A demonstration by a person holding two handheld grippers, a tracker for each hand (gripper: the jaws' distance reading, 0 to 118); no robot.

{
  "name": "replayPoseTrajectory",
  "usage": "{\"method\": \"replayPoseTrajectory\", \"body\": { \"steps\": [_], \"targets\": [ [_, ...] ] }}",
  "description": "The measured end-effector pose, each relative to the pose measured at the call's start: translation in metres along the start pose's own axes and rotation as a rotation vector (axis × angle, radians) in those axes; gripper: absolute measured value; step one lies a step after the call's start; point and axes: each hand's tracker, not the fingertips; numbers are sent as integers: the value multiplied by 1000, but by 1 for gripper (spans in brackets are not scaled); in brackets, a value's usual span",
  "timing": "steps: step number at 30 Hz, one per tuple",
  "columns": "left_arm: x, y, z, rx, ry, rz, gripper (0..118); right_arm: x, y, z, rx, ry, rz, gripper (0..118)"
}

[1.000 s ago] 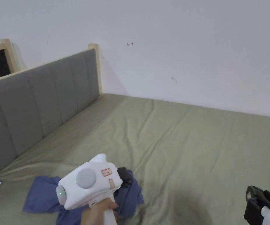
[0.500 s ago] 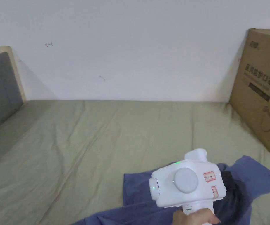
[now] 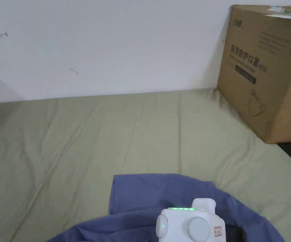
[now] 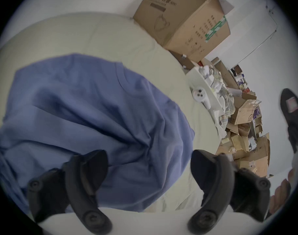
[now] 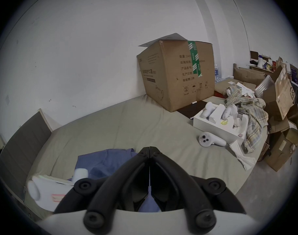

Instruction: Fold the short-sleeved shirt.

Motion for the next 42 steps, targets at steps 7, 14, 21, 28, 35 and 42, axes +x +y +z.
{"method": "replayPoseTrajectory", "body": {
  "steps": [7,14,21,28,35,42],
  "targets": [
    [-66,-16,107,235,160,109,0,-56,-14,1,-30,150,98,1],
    [-155,-42,183,280,303,282,6,-103,-36,-4,-95,255,184,1],
    [-284,-39,213,242,534,491,83,-117,-45,-14,-126,296,238,1],
    [-344,-56,162,60,604,551,85,-111,-57,-33,-184,270,250,1],
    [-302,-47,143,47,749,407,59,-102,-62,-46,-217,261,226,1],
    [-289,-37,122,-29,805,279,1,-85,-67,-54,-255,245,207,1]
  ]
}}
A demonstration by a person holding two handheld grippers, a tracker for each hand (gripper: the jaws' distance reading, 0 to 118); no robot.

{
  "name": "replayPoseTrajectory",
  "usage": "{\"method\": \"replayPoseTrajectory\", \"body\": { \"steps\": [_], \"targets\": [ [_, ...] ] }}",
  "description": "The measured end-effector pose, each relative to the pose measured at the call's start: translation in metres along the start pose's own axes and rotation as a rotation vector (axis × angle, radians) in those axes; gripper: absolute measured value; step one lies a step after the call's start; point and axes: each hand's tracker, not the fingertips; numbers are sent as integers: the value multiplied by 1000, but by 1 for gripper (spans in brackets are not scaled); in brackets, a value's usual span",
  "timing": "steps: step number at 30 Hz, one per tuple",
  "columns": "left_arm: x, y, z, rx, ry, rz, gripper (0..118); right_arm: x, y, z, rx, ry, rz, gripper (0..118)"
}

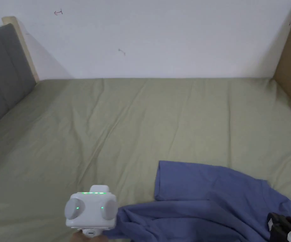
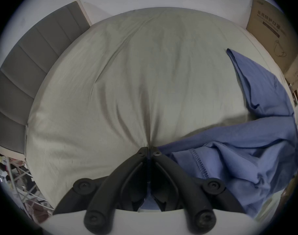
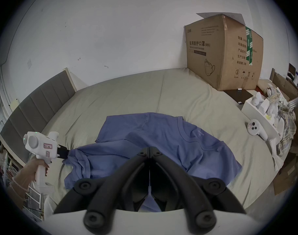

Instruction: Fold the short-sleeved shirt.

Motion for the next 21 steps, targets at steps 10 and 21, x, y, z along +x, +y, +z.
{"method": "replayPoseTrajectory", "body": {
  "steps": [10,21],
  "targets": [
    [-66,10,74,135,-332,240,0,15,78,-71,-51,147,98,20],
    [-84,22,116,253,-366,189,0,-18,117,-328,-509,122,378,83]
  ]
}}
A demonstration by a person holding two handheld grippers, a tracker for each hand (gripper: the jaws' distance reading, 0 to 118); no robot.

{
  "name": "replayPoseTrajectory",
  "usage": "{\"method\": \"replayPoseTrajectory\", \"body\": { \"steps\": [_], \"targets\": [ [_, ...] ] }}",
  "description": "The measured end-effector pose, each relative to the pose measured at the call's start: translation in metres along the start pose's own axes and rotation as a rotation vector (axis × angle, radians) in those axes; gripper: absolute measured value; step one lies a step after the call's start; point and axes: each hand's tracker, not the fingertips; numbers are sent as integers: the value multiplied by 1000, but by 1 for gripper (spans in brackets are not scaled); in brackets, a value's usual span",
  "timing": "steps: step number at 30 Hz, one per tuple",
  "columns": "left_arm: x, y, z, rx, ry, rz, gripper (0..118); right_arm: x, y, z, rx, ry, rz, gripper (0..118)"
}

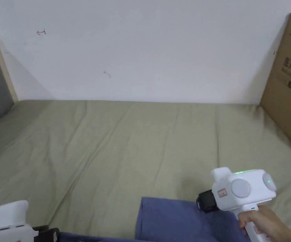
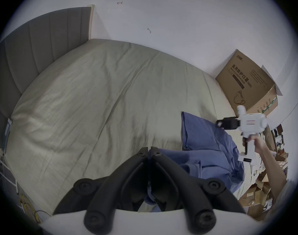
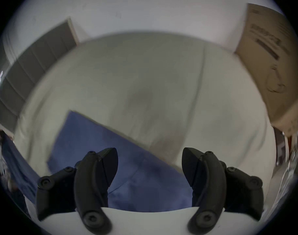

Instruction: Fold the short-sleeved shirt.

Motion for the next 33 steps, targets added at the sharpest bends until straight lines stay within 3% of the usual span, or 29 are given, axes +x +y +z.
{"method": "replayPoseTrajectory", "body": {
  "steps": [2,3,5,7,9,10,15,20,23,27,33],
  "targets": [
    [-4,1,-3,-1,12,7,0,-3,0,-30,-106,14,22,83],
    [-6,1,-4,-5,15,10,0,-3,1,-34,-73,-2,20,83],
    [-8,0,-5,-14,27,14,0,6,7,-26,-70,34,-39,80],
    [-10,0,-7,-10,12,24,0,7,7,-17,-60,27,-14,58],
    [-9,1,-7,-5,6,33,0,-1,-1,-3,-38,-8,10,8],
    [-9,2,-7,-2,10,30,0,-4,-4,-2,-29,-40,31,4],
    [-4,6,3,0,7,20,0,-13,-8,22,-14,-54,6,4],
    [2,19,23,30,29,0,0,5,8,107,170,-57,-59,4],
    [6,35,39,80,38,-2,0,26,13,175,296,-38,-149,4],
    [29,67,73,208,151,-118,0,54,15,264,454,-34,-267,4],
    [59,139,120,352,169,-127,0,76,24,374,634,-60,-371,4]
  ]
}}
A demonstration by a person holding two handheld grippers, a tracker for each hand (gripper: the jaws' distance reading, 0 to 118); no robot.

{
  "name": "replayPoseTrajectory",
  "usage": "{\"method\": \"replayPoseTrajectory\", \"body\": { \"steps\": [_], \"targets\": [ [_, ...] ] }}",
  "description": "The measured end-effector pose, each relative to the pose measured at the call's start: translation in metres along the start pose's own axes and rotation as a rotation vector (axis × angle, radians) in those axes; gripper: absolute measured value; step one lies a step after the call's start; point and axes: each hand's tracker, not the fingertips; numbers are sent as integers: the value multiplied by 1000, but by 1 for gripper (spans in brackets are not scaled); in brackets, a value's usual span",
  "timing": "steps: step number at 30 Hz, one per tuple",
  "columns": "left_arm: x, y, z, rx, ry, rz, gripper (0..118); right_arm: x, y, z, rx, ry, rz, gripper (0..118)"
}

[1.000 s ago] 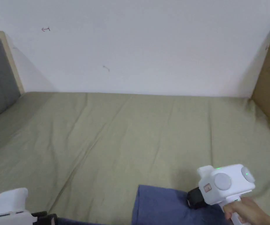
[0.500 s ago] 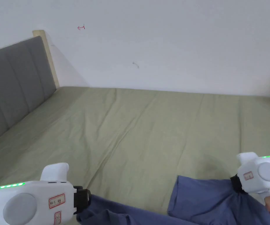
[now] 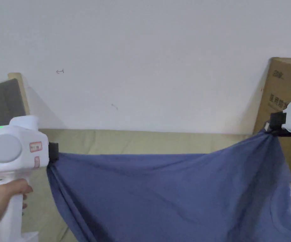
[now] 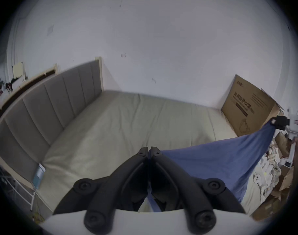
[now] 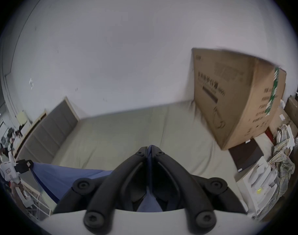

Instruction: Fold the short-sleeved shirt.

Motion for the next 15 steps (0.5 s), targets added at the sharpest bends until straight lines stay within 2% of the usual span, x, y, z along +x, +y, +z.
{"method": "replayPoseTrajectory", "body": {
  "steps": [2,5,11,13,15],
  "targets": [
    [6,29,8,61,18,-33,0,-2,22,19,44,-30,14,4],
    [10,72,17,114,36,-58,0,-3,50,36,92,-57,-20,4],
    [6,132,21,167,91,-60,0,0,87,48,138,-13,-71,4],
    [8,151,18,184,109,-74,0,-3,100,42,143,6,-108,4],
    [8,167,13,204,119,-74,0,-15,109,37,141,4,-107,4]
  ]
}}
